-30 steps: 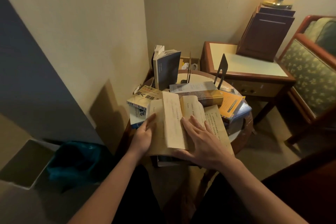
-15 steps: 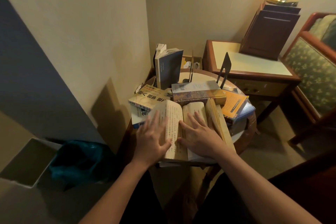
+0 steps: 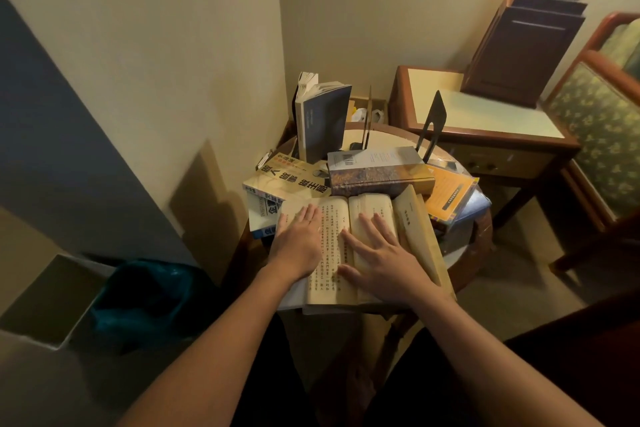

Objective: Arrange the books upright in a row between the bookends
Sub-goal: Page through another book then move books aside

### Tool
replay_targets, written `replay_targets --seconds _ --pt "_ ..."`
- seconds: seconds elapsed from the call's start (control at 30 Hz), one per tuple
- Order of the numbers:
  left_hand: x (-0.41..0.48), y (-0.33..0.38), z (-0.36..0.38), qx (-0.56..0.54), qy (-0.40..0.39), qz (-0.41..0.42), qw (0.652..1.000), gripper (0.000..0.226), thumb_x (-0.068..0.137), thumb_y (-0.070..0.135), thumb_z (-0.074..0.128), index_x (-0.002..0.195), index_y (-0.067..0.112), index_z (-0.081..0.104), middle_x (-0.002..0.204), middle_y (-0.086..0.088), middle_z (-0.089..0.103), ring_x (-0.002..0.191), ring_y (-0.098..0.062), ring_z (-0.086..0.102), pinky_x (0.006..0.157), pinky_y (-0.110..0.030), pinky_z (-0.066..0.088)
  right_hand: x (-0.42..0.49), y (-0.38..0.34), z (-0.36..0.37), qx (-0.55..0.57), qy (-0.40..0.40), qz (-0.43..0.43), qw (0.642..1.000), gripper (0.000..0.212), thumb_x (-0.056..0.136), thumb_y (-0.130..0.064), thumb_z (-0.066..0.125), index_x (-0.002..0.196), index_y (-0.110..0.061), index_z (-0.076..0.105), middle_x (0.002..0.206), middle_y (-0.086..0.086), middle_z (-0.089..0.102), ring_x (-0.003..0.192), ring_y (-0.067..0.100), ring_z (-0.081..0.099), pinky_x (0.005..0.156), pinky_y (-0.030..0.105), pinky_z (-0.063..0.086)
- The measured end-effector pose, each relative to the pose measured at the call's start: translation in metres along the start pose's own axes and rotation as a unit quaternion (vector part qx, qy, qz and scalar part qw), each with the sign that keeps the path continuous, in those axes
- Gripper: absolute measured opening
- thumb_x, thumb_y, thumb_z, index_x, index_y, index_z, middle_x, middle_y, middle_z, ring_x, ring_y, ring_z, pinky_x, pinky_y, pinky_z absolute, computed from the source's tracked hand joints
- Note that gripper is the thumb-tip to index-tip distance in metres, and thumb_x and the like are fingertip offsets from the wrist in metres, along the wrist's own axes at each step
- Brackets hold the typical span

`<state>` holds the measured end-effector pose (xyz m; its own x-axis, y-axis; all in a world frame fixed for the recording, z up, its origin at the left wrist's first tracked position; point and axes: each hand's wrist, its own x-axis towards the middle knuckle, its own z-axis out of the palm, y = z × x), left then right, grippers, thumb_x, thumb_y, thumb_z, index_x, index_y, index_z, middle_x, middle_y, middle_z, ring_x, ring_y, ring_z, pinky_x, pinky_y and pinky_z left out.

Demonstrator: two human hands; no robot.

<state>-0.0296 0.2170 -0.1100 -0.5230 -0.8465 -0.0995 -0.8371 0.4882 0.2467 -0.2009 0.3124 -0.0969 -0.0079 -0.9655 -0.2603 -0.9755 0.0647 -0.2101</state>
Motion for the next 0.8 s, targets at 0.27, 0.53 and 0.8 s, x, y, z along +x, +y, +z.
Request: replay_targets --seconds 0.27,0.53,0.8 --pt "-0.059 0.006 0.016 0.009 0.046 -0.009 0.999 0.056 0.105 0.028 0.024 0.158 0.021 0.011 0.165 0.005 0.013 0.153 -0.009 0.005 0.123 -0.055 0.004 0.002 0.004 0.008 0.016 0.016 -0.009 1.000 0.078 0.086 -0.084 0.027 0.152 -0.055 -0.005 0.160 -0.014 -0.030 0.144 0.014 -0.036 0.119 0.047 0.000" --pt "-0.092 0.025 0.020 -0.035 0.048 -0.053 0.997 0.057 0.104 0.029 0.030 0.158 0.021 0.010 0.165 0.005 0.015 0.152 -0.009 0.005 0.123 -0.055 0.001 0.004 0.003 0.012 0.006 0.021 0.000 1.000 0.078 0.085 -0.087 0.023 0.150 -0.058 -0.009 0.159 -0.015 -0.032 0.145 0.016 -0.035 0.118 0.052 -0.007" --pt "-0.008 0.011 -0.002 -0.003 0.004 -0.043 0.999 0.059 0.105 0.030 0.028 0.159 0.021 0.008 0.167 0.004 0.009 0.154 -0.012 0.005 0.122 -0.057 0.004 0.002 0.003 0.010 -0.005 0.025 -0.008 1.000 0.076 0.085 -0.087 0.018 0.149 -0.058 -0.011 0.160 -0.011 -0.030 0.145 0.019 -0.034 0.119 0.056 -0.014"
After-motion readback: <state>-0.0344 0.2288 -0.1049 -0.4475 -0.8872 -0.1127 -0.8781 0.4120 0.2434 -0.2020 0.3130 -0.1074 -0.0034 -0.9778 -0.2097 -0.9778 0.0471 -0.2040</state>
